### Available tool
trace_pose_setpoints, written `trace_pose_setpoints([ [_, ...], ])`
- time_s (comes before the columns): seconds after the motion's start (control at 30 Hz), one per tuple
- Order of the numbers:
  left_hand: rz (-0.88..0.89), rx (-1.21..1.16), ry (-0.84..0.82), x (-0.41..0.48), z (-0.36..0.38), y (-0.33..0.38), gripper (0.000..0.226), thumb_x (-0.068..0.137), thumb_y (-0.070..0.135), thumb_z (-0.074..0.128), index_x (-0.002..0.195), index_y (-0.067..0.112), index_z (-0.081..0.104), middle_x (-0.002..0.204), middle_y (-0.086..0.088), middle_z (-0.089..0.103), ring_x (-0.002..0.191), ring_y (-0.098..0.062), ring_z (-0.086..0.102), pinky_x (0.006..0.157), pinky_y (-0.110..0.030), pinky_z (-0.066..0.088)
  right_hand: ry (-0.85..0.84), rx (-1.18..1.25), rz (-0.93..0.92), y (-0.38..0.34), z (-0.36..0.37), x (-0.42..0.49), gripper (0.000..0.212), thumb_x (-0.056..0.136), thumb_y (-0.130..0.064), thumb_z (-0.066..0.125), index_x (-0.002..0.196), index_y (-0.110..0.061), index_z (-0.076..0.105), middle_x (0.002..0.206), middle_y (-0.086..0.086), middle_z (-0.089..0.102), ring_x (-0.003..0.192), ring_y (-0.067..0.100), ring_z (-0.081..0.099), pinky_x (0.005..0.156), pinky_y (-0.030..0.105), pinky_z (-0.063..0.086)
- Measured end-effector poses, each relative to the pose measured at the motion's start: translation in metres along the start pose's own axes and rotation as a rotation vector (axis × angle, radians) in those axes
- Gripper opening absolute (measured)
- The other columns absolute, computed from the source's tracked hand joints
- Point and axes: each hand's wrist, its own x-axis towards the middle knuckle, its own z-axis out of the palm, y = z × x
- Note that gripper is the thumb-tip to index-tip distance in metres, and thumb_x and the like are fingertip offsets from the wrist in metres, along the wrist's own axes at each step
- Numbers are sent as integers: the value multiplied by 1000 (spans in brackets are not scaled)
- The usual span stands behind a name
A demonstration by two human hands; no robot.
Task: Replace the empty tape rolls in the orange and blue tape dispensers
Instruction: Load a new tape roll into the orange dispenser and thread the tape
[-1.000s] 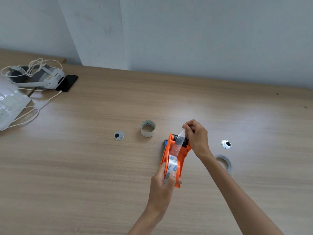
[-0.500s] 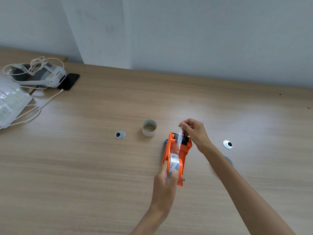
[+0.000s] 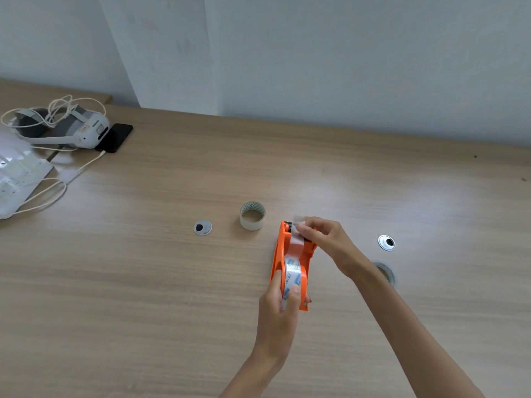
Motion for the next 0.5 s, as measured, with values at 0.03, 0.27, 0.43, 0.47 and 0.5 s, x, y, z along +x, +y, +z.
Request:
trace_pose_setpoints([
  [0.03, 4, 0, 0, 0, 0, 0, 53, 82, 34, 44, 126, 6, 52, 97, -2, 66, 79, 2, 65, 67, -12, 52, 43, -14, -28, 2, 2, 0, 22, 85, -30, 63, 82, -9, 68, 110, 2, 64, 94, 10, 60, 74, 14, 49],
  [0.27, 17, 60, 38, -1, 0, -4, 31, 97, 12, 45, 125, 2, 51, 94, -2, 63, 78, 8, 63, 63, -8, 49, 353, -353, -257, 9, 8, -3, 8, 85, -22, 66, 86, -14, 66, 96, -5, 65, 99, 10, 57, 83, 15, 42],
  [0.43, 34, 78, 37, -2, 3, -7, 30, 97, 13, 46, 126, 8, 50, 101, -8, 63, 76, 6, 63, 62, -9, 50, 442, -418, -344, 7, 14, -4, 7, 82, -16, 69, 84, -11, 65, 91, -2, 64, 94, 12, 56, 84, 23, 42],
  [0.47, 34, 74, 37, -2, 5, -7, 31, 96, 13, 46, 127, 10, 50, 103, -9, 63, 78, 5, 64, 63, -10, 50, 455, -413, -349, 7, 15, -5, 7, 82, -15, 69, 85, -9, 65, 92, 0, 65, 93, 12, 55, 84, 23, 43],
  [0.5, 33, 69, 38, -2, 6, -8, 32, 97, 14, 46, 129, 11, 49, 107, -8, 63, 83, 4, 64, 65, -10, 52, 463, -404, -352, 7, 15, -5, 7, 82, -14, 68, 85, -8, 65, 91, 0, 65, 92, 12, 55, 83, 24, 43],
])
